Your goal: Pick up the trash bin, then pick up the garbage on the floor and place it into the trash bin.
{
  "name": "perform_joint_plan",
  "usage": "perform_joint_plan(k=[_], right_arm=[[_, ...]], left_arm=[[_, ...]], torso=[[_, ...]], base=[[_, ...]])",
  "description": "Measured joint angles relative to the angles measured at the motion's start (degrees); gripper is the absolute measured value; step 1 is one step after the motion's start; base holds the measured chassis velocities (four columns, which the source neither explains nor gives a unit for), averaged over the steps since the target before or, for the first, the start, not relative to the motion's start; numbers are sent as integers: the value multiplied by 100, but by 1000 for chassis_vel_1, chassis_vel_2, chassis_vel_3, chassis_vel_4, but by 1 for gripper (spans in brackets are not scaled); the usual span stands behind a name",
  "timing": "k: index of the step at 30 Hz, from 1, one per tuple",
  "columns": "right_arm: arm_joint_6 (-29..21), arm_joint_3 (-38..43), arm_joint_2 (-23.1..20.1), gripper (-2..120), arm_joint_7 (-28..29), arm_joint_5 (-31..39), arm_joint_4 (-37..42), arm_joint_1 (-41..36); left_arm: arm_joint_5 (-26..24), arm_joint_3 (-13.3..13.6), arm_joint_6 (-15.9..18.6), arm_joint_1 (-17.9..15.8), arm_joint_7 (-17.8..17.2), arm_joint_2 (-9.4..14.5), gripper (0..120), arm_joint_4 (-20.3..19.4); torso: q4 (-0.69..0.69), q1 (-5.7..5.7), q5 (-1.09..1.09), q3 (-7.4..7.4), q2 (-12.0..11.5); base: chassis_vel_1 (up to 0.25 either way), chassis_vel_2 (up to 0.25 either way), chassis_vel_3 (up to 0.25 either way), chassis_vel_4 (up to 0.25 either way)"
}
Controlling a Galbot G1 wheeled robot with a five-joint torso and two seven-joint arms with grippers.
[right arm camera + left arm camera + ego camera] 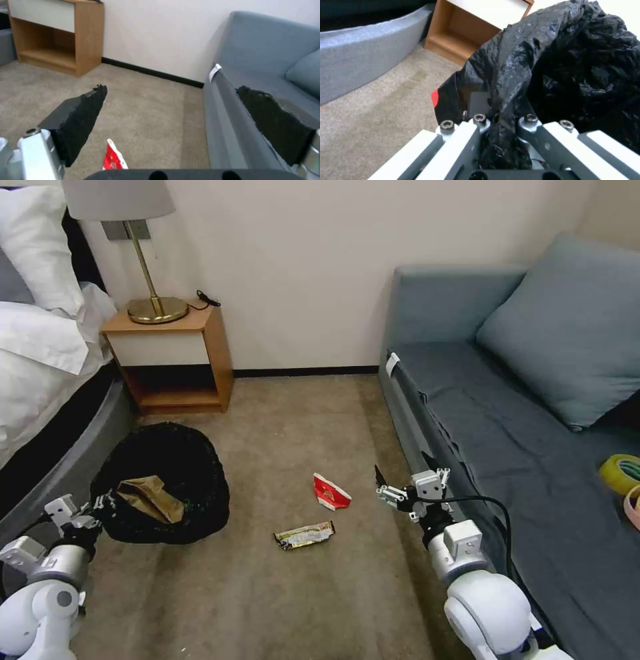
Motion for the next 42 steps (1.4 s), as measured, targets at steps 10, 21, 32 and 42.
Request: perform_joint_plan(k=[10, 21, 32, 42], right_arm=[[-2, -90, -9, 100, -2, 64, -96, 119], [0, -171, -38, 100, -6, 119, -235, 204], [437, -601, -697, 100, -614, 243, -957, 888], [444, -3317, -1599, 100, -1893, 1397, -2533, 3808]], left_arm=[[33, -25, 0, 29, 14, -60, 4, 21], [0, -93, -6, 0, 30, -65, 4, 76], [178, -141, -89, 184, 452, 112, 4, 201], [237, -145, -152, 443, 628, 130, 4, 11]], torso=[[0, 0, 0, 0, 0], [0, 0, 0, 0, 0], [-1, 0, 0, 0, 0], [1, 0, 0, 0, 0]], base=[[-53, 58, 62, -65], [-81, 65, 77, -78], [-27, 34, 31, -33], [0, 0, 0, 0]])
